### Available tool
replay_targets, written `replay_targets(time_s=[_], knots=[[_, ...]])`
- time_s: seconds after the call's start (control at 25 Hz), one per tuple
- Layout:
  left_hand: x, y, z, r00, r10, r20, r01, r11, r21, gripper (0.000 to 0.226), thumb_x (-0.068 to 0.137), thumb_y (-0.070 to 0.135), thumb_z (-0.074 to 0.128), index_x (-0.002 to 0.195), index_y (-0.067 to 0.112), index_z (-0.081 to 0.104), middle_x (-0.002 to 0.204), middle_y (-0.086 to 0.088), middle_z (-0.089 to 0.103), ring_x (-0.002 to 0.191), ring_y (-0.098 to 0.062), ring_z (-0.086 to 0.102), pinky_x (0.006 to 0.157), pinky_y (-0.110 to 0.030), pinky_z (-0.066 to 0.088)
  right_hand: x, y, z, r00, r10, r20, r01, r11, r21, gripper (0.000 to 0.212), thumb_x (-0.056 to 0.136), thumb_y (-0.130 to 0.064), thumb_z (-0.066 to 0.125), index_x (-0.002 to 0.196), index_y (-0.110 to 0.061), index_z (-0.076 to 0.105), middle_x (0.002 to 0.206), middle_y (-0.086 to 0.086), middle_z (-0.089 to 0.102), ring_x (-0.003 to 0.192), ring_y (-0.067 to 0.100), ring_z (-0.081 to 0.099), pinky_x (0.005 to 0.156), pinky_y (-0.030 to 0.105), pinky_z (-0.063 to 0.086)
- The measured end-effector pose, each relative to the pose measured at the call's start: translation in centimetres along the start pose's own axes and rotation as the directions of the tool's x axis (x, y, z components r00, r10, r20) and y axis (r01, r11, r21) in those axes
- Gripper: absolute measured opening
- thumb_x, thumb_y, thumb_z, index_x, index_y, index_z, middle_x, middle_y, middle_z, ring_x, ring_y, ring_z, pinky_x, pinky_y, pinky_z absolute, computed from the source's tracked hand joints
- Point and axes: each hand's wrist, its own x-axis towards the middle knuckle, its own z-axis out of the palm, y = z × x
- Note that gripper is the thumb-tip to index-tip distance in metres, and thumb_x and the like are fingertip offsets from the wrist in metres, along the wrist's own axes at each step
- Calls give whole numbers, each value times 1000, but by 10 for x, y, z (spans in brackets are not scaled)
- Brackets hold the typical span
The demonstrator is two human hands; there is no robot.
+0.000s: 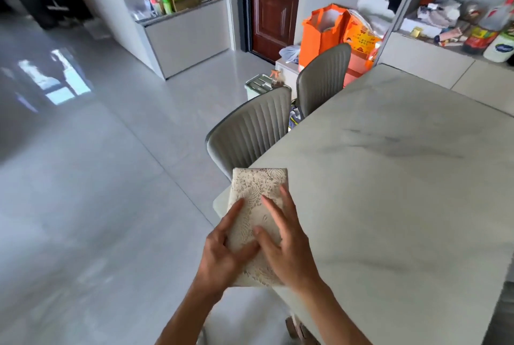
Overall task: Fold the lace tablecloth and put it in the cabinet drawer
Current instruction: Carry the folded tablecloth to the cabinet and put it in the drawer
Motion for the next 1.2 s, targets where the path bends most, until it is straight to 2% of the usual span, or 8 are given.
replay_targets(time_s=[0.16,0.28,0.44,0.52,0.6,0.8,0.96,1.2], knots=[[-31,-6,-91,986,5,-167,-19,996,-84,74,75,22,83,137,43,49,121,11,70,108,-12,68,81,-19,56,4,-52,79,977,159,141,-190,951,245,85,79,-38,77,145,-49,25,156,-26,17,136,-21,19,99,-5,22],[-54,-16,-179,966,-27,-258,0,994,-105,76,73,21,83,137,43,48,121,8,70,108,-15,68,82,-22,56,13,-91,154,914,170,368,-294,904,312,83,79,-30,78,138,-59,29,142,-36,38,128,-15,40,101,9,36],[-77,-34,-309,917,-65,-394,101,992,71,85,65,43,83,139,48,42,117,6,64,104,-13,66,89,-32,55,8,-165,274,897,62,438,-185,952,244,61,88,-13,67,133,-49,47,137,-19,49,129,-6,44,107,16,37],[-90,-38,-375,892,-21,-451,153,954,258,88,69,47,81,144,42,36,108,10,53,97,-11,61,87,-30,51,2,-208,335,906,33,422,-138,965,221,49,91,-16,64,125,-49,54,134,-10,50,127,-1,47,107,20,39],[-107,-43,-441,868,32,-496,138,943,302,88,71,46,81,145,41,34,104,14,49,93,-5,60,83,-25,49,0,-252,394,899,10,437,-123,965,233,38,92,-22,64,116,-51,58,133,-9,50,125,0,48,107,22,40],[-139,-50,-580,749,44,-661,148,962,231,87,67,55,77,139,56,29,105,17,51,93,18,53,70,0,41,9,-334,524,828,-87,555,-77,961,265,36,91,-21,65,115,-47,61,130,-12,52,121,-5,50,100,10,40],[-144,-71,-685,653,-21,-757,201,968,147,86,70,52,79,143,48,34,105,17,51,94,18,52,70,-8,44,26,-377,637,757,-131,641,-70,958,278,37,90,-19,65,112,-48,61,127,-15,53,117,-7,52,91,0,37],[-121,-94,-862,505,-113,-856,237,972,11,84,72,45,81,143,45,37,108,15,53,96,16,53,76,-12,45,80,-435,828,649,-187,738,-99,940,326,40,90,-15,66,116,-44,61,128,-14,56,118,-9,51,93,1,37]])
